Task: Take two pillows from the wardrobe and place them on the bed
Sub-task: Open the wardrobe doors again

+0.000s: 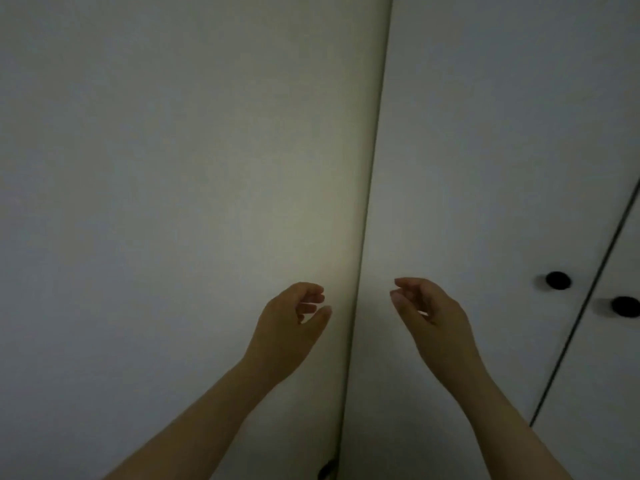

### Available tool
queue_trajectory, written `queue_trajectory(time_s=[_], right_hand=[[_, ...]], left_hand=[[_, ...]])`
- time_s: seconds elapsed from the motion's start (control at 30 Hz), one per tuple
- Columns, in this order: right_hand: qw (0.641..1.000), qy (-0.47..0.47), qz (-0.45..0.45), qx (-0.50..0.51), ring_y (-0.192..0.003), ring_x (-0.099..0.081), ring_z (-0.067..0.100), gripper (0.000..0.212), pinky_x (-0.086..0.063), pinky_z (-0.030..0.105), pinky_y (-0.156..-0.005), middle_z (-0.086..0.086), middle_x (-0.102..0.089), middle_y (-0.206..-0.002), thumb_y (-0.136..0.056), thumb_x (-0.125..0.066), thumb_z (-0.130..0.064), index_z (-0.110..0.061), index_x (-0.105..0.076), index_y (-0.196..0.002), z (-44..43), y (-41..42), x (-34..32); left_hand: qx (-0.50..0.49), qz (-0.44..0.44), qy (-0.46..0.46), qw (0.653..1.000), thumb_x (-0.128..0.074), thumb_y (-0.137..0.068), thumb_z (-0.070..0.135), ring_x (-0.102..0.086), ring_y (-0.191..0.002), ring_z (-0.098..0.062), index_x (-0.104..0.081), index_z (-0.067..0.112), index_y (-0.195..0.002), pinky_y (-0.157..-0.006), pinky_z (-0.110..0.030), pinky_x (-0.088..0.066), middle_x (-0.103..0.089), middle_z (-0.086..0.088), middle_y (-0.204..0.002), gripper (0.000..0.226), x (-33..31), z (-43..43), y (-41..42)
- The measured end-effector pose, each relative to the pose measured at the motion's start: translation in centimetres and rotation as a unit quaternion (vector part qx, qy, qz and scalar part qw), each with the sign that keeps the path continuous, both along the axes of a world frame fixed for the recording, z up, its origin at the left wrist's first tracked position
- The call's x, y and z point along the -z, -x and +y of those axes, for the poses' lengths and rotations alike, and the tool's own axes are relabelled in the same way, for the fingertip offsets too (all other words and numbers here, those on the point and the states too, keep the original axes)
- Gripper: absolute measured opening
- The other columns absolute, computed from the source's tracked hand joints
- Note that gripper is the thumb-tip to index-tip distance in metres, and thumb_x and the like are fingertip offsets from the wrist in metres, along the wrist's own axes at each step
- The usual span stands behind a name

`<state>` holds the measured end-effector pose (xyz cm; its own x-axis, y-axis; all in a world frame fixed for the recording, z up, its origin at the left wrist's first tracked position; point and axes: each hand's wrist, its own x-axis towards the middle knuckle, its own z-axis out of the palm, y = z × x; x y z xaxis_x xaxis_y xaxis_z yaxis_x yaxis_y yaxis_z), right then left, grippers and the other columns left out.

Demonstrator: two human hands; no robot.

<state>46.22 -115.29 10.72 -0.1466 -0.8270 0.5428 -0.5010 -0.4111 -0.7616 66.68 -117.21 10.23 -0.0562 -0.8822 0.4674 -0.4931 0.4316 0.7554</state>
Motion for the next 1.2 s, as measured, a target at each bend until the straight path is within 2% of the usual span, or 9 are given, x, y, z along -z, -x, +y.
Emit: queue_trajectory(time_s=[0.17, 0.3, 0.4, 0.53, 0.67, 0.83, 0.93, 1.03, 1.2], right_hand=[[0.991, 0.014, -0.022, 0.130, -0.089, -0.057, -0.012, 0.018, -0.042, -0.001, -0.069, -0.015, -0.065, -0.096, -0.090, -0.058, -0.028, -0.029, -0.062, -0.107, 2.2, 3.4, -1.6], [0.979, 0.020, -0.027, 0.201, -0.087, -0.059, -0.011, 0.016, -0.043, 0.000, -0.067, -0.014, -0.066, -0.095, -0.089, -0.059, -0.028, -0.029, -0.062, -0.105, 4.9, 6.0, -2.3], [0.968, 0.026, -0.022, 0.249, -0.086, -0.058, -0.013, 0.016, -0.042, -0.001, -0.066, -0.015, -0.066, -0.095, -0.090, -0.058, -0.028, -0.028, -0.062, -0.106, 7.3, 8.2, -2.9], [0.954, 0.040, -0.006, 0.296, -0.089, -0.058, -0.013, 0.016, -0.042, -0.002, -0.067, -0.016, -0.066, -0.097, -0.090, -0.058, -0.025, -0.026, -0.063, -0.105, 10.4, 11.0, -3.6], [0.944, 0.047, -0.002, 0.326, -0.088, -0.057, -0.015, 0.013, -0.041, -0.002, -0.067, -0.016, -0.065, -0.095, -0.090, -0.058, -0.025, -0.031, -0.061, -0.102, 12.5, 13.6, -4.0], [0.934, 0.045, 0.006, 0.353, -0.087, -0.056, -0.016, 0.016, -0.041, -0.002, -0.066, -0.019, -0.063, -0.096, -0.090, -0.058, -0.027, -0.028, -0.061, -0.106, 12.9, 15.4, -3.9], [0.928, 0.046, 0.007, 0.370, -0.088, -0.056, -0.016, 0.017, -0.041, -0.003, -0.066, -0.020, -0.063, -0.096, -0.090, -0.058, -0.027, -0.028, -0.060, -0.107, 12.1, 15.6, -4.2], [0.919, 0.047, 0.010, 0.391, -0.088, -0.059, -0.009, 0.019, -0.042, -0.002, -0.067, -0.017, -0.063, -0.100, -0.091, -0.057, -0.027, -0.027, -0.059, -0.109, 10.6, 15.4, -4.2], [0.897, 0.041, 0.002, 0.440, -0.101, -0.057, 0.006, 0.032, -0.044, 0.010, -0.069, -0.007, -0.058, -0.112, -0.090, -0.056, -0.031, -0.021, -0.056, -0.120, 7.1, 14.9, -4.2]], left_hand=[[0.149, 0.003, 0.003, 0.989, -0.064, -0.084, 0.025, -0.063, -0.089, -0.003, -0.059, 0.024, -0.107, -0.080, -0.020, -0.052, -0.067, 0.011, -0.100, 0.024, -1.4, -3.5, 4.9], [0.234, 0.035, -0.003, 0.972, -0.065, -0.083, 0.024, -0.064, -0.091, -0.006, -0.058, 0.031, -0.102, -0.085, -0.030, -0.054, -0.067, 0.011, -0.100, 0.022, -1.8, -3.6, 9.1], [0.285, 0.045, -0.004, 0.957, -0.065, -0.083, 0.024, -0.065, -0.092, -0.008, -0.058, 0.029, -0.103, -0.088, -0.035, -0.054, -0.067, 0.010, -0.101, 0.022, -2.3, -2.7, 12.5], [0.328, 0.060, -0.014, 0.943, -0.065, -0.083, 0.023, -0.063, -0.094, -0.006, -0.059, 0.028, -0.103, -0.091, -0.034, -0.052, -0.066, 0.012, -0.101, 0.022, -3.0, -1.0, 16.4], [0.353, 0.059, -0.013, 0.934, -0.065, -0.084, 0.022, -0.063, -0.095, -0.006, -0.060, 0.025, -0.105, -0.091, -0.033, -0.052, -0.066, 0.012, -0.102, 0.022, -3.4, -0.1, 19.3], [0.371, 0.065, -0.016, 0.926, -0.065, -0.083, 0.021, -0.062, -0.094, -0.005, -0.060, 0.028, -0.104, -0.091, -0.033, -0.051, -0.066, 0.013, -0.101, 0.022, -3.4, -0.5, 21.7], [0.387, 0.063, -0.016, 0.920, -0.065, -0.083, 0.022, -0.062, -0.094, -0.004, -0.058, 0.036, -0.100, -0.090, -0.030, -0.051, -0.065, 0.013, -0.101, 0.022, -3.6, -1.3, 22.1], [0.401, 0.063, -0.009, 0.914, -0.065, -0.083, 0.020, -0.062, -0.093, -0.005, -0.057, 0.039, -0.094, -0.090, -0.031, -0.051, -0.065, 0.013, -0.101, 0.023, -4.0, -2.9, 22.2], [0.431, 0.052, -0.005, 0.901, -0.065, -0.083, 0.021, -0.061, -0.095, -0.004, -0.058, 0.035, -0.099, -0.090, -0.030, -0.051, -0.066, 0.014, -0.101, 0.022, -4.7, -5.8, 21.7]])
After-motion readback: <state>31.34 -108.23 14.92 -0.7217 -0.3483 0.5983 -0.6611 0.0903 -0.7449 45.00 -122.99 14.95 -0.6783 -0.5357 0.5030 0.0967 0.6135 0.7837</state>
